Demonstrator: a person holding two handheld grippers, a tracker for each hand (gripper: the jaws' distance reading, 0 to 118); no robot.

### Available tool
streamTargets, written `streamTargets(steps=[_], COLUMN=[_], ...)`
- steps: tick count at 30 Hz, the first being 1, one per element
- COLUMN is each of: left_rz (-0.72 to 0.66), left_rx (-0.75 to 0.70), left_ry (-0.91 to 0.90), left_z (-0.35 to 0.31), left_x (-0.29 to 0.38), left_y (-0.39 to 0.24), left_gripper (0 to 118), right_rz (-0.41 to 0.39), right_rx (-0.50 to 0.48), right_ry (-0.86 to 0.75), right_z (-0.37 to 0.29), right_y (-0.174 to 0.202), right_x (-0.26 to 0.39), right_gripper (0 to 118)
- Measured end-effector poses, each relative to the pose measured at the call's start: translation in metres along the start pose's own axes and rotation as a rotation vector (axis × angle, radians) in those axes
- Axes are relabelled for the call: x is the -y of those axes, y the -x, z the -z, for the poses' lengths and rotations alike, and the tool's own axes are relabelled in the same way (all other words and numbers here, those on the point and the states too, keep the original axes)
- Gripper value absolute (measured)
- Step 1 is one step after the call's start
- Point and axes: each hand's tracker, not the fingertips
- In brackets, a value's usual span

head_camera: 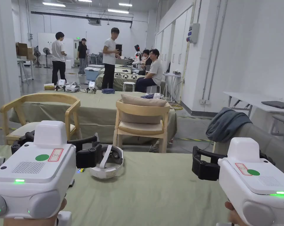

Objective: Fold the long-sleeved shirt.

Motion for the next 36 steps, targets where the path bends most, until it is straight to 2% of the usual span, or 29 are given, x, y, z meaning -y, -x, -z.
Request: streamTargets(steps=[36], left_rz=[0.008], left_rx=[-0.010], left_ry=[-0.012], left_z=[-0.011], left_x=[-0.008], left_y=[0.000], left_gripper=[111], right_rz=[-0.030], right_rx=[-0.002], right_ry=[-0.022], right_z=[-0.008], right_y=[0.011], right_x=[-0.010], right_gripper=[118])
